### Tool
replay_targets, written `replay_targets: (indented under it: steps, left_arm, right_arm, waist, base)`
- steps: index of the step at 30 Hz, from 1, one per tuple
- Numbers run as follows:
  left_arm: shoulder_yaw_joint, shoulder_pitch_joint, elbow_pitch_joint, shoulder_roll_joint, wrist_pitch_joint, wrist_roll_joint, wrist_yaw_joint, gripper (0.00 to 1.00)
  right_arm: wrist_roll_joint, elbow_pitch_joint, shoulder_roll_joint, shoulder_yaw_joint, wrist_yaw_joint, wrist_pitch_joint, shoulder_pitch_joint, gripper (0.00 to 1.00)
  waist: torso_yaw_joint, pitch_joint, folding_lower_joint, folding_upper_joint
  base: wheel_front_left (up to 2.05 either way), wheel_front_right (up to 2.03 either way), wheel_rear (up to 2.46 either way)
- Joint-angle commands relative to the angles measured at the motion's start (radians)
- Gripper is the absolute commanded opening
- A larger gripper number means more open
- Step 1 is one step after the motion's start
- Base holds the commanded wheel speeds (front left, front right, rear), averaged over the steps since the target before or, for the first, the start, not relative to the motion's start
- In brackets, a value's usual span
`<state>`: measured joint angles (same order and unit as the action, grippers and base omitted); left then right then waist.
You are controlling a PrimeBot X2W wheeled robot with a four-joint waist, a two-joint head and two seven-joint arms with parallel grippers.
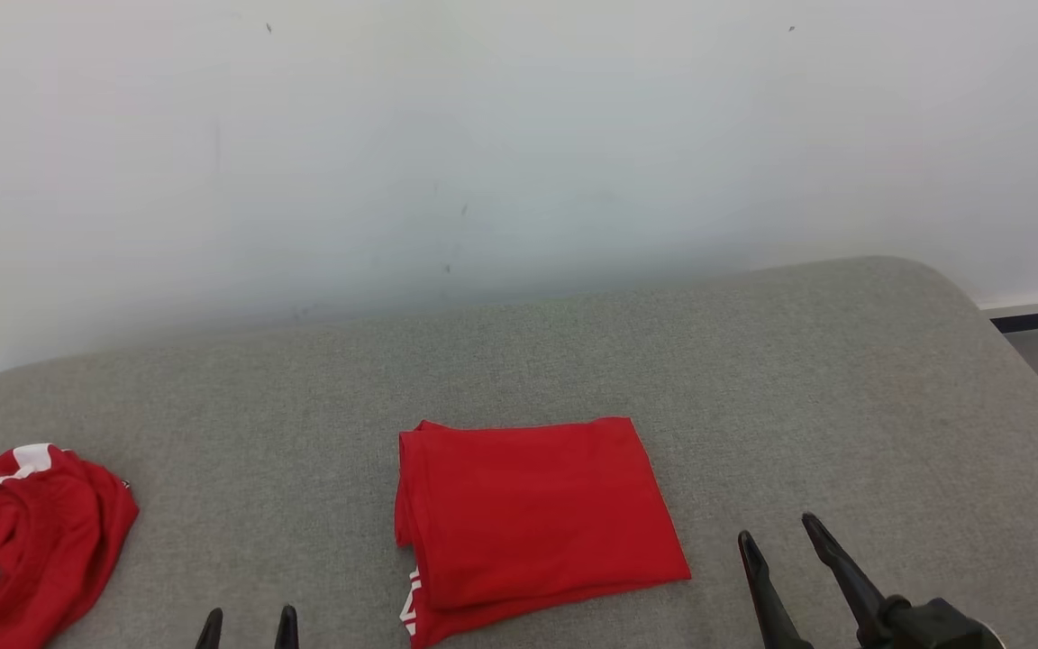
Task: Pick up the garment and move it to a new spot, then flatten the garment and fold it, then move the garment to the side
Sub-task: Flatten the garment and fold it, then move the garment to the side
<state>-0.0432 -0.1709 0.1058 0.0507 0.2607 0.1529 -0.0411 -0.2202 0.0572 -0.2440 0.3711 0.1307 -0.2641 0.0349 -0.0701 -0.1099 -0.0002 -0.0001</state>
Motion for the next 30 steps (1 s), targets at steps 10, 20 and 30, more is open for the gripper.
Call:
replay_targets:
  steps: [10, 20, 30]
  left_arm:
    - [-0.013, -0.036, -0.008, 0.0, 0.005, -0.033, 0.008, 1.0]
    - [-0.02, -0.024, -0.016, 0.0, 0.005, -0.038, 0.005, 1.0]
    - [-0.022, -0.022, -0.016, 0.0, 0.005, -0.042, 0.005, 1.0]
  right_arm:
    - [-0.009, 0.001, 0.021, -0.031, 0.0, -0.001, 0.045, 1.0]
    - [-0.02, 0.002, 0.027, -0.046, 0.0, -0.001, 0.048, 1.0]
    - [-0.021, 0.006, 0.03, -0.049, 0.0, -0.001, 0.051, 1.0]
  waist:
    - [0.01, -0.014, 0.0002, 0.0001]
    - [0.015, -0.012, 0.0002, 0.0001]
    - [0.023, -0.014, 0.0002, 0.0001]
  base:
    - [0.0, 0.0, 0.0]
    - [0.0, 0.0, 0.0]
    - [0.0, 0.0, 0.0]
